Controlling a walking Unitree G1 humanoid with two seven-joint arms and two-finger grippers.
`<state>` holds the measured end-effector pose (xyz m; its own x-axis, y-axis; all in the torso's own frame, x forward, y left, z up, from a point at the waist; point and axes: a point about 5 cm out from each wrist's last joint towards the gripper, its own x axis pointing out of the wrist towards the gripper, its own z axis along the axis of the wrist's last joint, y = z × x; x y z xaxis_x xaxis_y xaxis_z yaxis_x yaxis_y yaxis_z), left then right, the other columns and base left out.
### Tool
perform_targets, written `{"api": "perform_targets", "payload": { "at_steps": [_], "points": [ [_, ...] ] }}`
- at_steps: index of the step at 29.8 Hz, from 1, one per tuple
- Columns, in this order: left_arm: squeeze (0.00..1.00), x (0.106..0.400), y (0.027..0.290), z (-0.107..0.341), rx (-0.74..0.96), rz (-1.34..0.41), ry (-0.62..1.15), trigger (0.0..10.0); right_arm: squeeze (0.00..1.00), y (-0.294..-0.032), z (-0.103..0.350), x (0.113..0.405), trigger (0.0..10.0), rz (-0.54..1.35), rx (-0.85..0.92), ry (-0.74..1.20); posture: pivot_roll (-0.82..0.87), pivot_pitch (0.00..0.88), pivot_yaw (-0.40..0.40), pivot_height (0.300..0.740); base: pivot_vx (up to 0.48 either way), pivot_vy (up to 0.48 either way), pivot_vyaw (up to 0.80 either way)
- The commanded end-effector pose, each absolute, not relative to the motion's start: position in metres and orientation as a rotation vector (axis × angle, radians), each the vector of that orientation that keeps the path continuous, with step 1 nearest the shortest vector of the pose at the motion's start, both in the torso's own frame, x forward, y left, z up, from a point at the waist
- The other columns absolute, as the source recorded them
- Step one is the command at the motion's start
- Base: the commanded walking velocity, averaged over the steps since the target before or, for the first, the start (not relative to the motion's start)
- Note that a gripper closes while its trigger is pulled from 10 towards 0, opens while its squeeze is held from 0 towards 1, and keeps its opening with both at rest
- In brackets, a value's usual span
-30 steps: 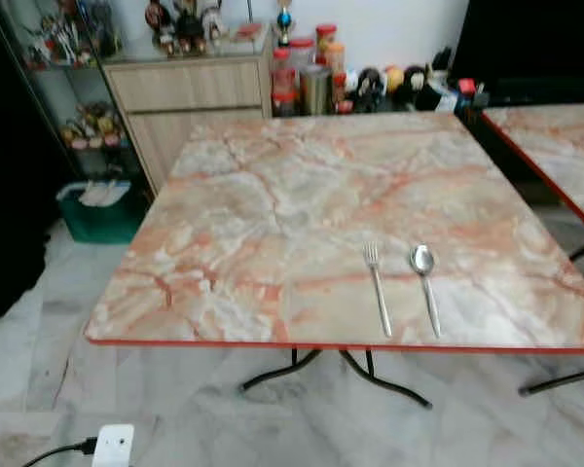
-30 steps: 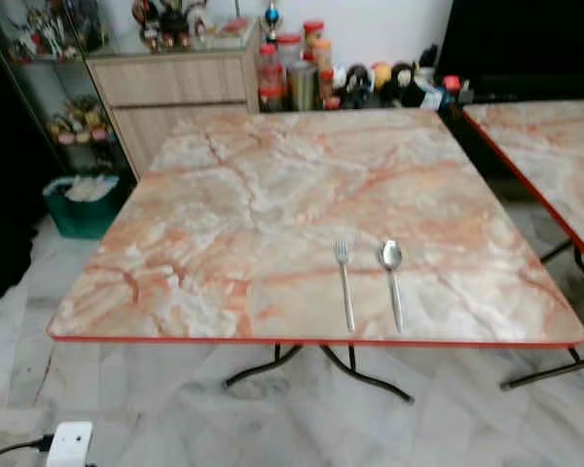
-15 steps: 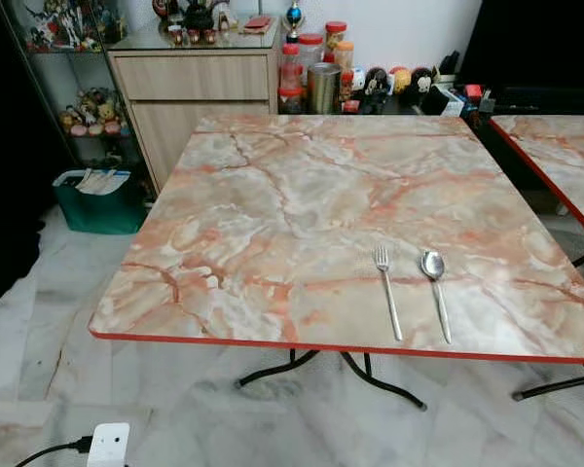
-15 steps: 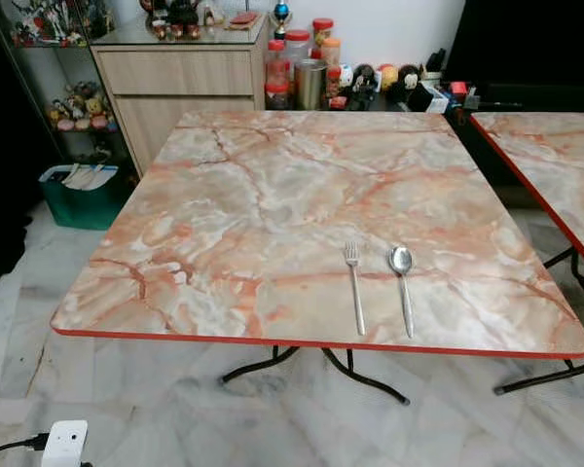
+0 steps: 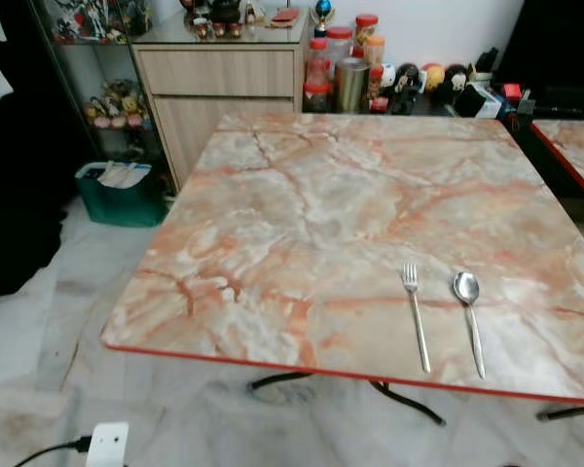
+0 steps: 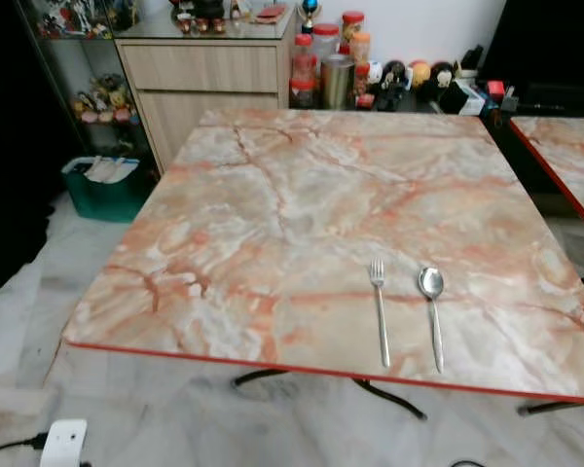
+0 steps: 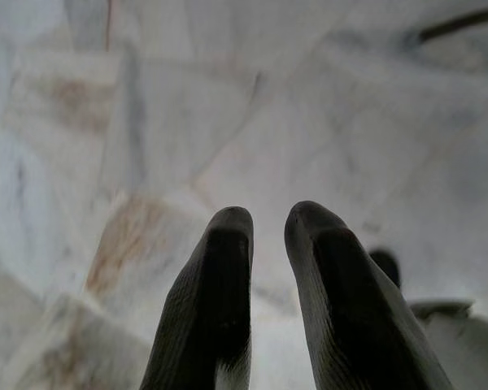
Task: Setting the table
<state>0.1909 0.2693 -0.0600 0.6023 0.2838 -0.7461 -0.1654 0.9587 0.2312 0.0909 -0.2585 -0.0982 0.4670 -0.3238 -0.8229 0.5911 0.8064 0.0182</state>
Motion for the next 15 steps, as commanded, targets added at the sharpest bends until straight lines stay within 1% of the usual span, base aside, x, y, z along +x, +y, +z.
{"api": "perform_targets", "payload": {
  "at_steps": [1,11,15],
  "points": [
    [0.0,0.1872,0.2671,-0.0628,0.133,0.262,0.901,10.0,0.0,-0.263,-0.0984,0.084,10.0,-0.583,0.306,0.942,0.03,0.061,-0.001,0.74,0.0,0.0,0.0],
    [0.0,0.1856,0.2661,-0.064,0.131,0.257,0.906,10.0,0.0,-0.2642,-0.0979,0.0838,10.0,-0.568,0.279,0.946,0.03,0.048,-0.004,0.74,0.0,0.0,0.0],
    [0.0,0.1853,0.2667,-0.064,0.13,0.259,0.906,10.0,0.0,-0.2648,-0.096,0.0871,10.0,-0.516,0.241,0.929,0.03,0.053,-0.004,0.74,0.0,0.0,0.0]
  ]
}}
